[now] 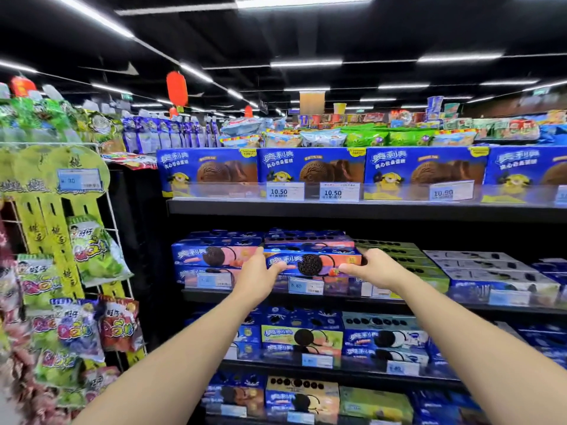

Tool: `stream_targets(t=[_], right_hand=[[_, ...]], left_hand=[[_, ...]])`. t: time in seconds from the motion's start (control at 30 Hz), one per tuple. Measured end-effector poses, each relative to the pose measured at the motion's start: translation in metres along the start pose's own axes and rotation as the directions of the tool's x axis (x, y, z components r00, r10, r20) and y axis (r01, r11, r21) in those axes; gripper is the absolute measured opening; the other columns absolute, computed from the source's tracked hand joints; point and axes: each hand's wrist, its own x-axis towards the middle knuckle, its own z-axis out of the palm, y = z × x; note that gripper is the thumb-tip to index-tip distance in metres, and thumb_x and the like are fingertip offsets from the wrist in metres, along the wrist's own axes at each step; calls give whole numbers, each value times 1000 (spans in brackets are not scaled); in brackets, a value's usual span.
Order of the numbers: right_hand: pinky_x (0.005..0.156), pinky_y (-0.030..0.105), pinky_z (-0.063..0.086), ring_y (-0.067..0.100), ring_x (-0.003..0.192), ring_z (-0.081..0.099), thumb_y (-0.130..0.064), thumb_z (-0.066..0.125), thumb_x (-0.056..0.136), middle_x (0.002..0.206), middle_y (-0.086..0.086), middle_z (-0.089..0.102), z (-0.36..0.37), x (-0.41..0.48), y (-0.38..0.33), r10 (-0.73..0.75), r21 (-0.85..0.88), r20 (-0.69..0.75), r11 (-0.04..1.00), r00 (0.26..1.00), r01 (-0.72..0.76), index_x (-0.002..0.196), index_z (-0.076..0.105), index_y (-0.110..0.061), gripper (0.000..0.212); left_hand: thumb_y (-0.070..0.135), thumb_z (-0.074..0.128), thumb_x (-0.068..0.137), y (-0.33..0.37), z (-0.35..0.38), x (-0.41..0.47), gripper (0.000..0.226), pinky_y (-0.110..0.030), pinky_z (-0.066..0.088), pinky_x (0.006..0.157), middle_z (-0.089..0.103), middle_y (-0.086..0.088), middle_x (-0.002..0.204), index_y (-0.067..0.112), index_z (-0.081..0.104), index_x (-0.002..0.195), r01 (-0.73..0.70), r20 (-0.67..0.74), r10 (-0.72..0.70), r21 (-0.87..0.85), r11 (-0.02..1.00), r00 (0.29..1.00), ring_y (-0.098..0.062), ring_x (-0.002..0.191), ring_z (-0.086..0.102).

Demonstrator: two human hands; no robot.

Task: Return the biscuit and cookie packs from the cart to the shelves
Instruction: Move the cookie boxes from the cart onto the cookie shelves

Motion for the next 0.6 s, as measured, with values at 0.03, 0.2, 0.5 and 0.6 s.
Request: stream_targets(t=[0.03, 0.2, 0.5, 0.6], right_hand=[[43, 15, 28, 3, 40, 43, -59, 73, 82, 44, -13, 49, -1, 3, 1, 7, -25, 6, 1000, 1000, -7, 81, 51, -23, 42], [56, 15, 39, -4, 67, 55, -52, 74, 86, 88, -11, 64, 0, 9, 5, -48, -60, 8, 997, 999, 48, 133, 55, -25, 58], [78, 37, 56, 25, 86, 67, -59, 65, 89, 95, 6, 74, 24, 4, 11, -46, -269, -177, 963, 983, -3, 111, 68, -19, 46], [78, 37, 55, 28, 92, 68, -55, 65, 91, 101, 8, 74, 32, 1, 8, -65, -339, -255, 940, 965, -26, 118, 69, -15, 49]], left_hand=[[43, 64, 96, 1, 3, 2, 57, -30, 41, 71, 66, -10, 118, 8, 43, 136, 18, 3, -18, 6, 1000, 1000, -23, 99, 59], [29, 61, 100, 9, 15, 2, 42, -34, 42, 74, 62, -10, 109, 8, 44, 131, 20, -41, -16, 88, 996, 999, -31, 104, 62], [-9, 68, 77, 10, 30, -12, 36, -38, 40, 79, 54, -10, 109, 10, 58, 105, -331, -127, 447, 502, 799, 885, -31, 98, 47], [-5, 60, 90, 7, 36, -12, 27, -36, 44, 85, 53, -7, 111, 8, 57, 113, -344, -42, 395, 415, 842, 918, -27, 106, 48]])
